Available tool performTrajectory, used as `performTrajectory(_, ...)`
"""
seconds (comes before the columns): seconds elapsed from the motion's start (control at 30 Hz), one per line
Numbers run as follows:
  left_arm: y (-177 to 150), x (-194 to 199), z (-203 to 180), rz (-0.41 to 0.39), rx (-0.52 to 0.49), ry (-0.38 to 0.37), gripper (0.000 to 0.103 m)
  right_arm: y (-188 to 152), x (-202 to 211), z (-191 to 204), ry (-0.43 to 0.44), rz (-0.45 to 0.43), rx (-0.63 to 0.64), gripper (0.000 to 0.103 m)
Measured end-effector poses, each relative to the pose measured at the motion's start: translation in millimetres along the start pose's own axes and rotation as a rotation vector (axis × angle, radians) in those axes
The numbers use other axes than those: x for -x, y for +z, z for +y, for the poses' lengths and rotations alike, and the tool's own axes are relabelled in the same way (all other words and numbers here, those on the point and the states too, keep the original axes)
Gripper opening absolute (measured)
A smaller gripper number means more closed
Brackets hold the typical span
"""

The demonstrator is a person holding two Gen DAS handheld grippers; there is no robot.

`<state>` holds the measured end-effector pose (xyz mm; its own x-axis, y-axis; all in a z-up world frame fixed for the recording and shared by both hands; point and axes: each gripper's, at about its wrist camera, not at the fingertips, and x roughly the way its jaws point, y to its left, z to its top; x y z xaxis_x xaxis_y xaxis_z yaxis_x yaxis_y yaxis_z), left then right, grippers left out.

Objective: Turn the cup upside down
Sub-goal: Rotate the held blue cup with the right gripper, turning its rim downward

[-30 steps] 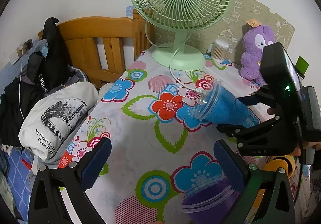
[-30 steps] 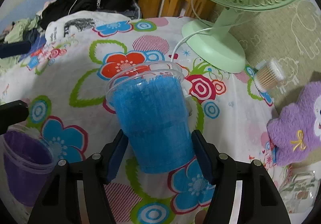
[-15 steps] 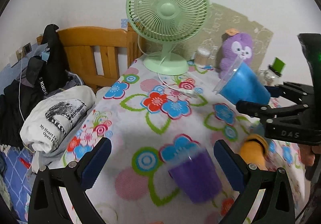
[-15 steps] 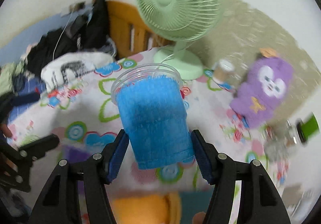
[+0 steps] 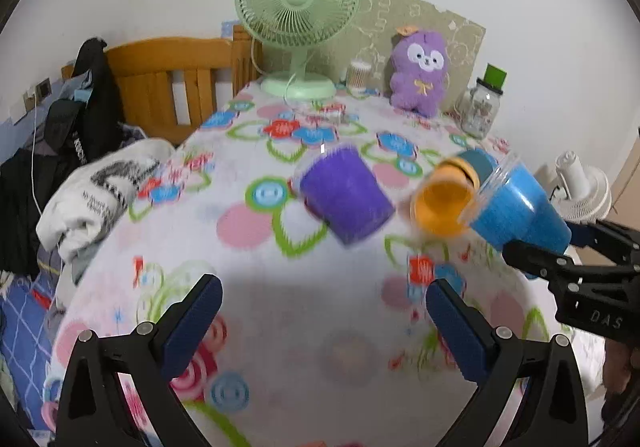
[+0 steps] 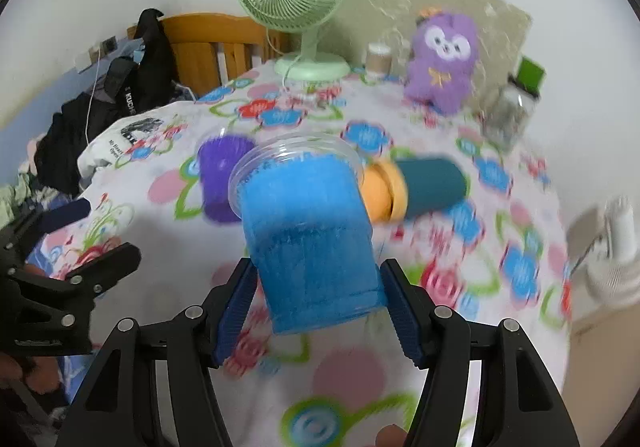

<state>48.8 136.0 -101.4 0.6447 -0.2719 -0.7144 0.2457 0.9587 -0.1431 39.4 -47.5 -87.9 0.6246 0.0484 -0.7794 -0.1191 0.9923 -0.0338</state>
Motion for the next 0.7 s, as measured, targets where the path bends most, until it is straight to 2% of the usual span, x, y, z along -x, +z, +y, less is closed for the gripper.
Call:
performTrajectory(0.1,-19.7,0.0,-0.1,0.028,0.003,-0.006,0.103,-20.8,-6.9,8.5,-0.001,0.021,-0.031,0.067)
performTrajectory(0.17,-27.9,-0.8,-2.0,0.040,0.000,-0.003,0.103,-33.5,-15.5,12.9,-0.005,0.037,-0.052,0.060)
performTrajectory(0.2,-32.0,-0.8,-2.9,0.045,-0.004,0.001,0.103,-37.0,-18.2,13.2,-0.006,0.042,-0.057,0.060)
performTrajectory(0.5,-39.4,1.0,-5.8,0.049,-0.018,0.013,0.103,-57.5,-25.5,28.0,0.008,0.073,-0.038,0.060)
performTrajectory(0.57,-39.1,1.5,-7.9,0.050,-0.023,0.012,0.103,-56.8,-22.1,29.5,0.001,0.072,-0.023,0.069)
performTrajectory(0.63,-38.4,2.1,-9.3,0.048,-0.024,0.009,0.103,-54.9,-18.0,28.0,-0.038,0.064,-0.014,0.083)
performTrajectory(0.7,-37.1,3.5,-11.0,0.044,-0.023,0.006,0.103,-54.0,-14.0,23.5,-0.051,0.052,-0.016,0.087)
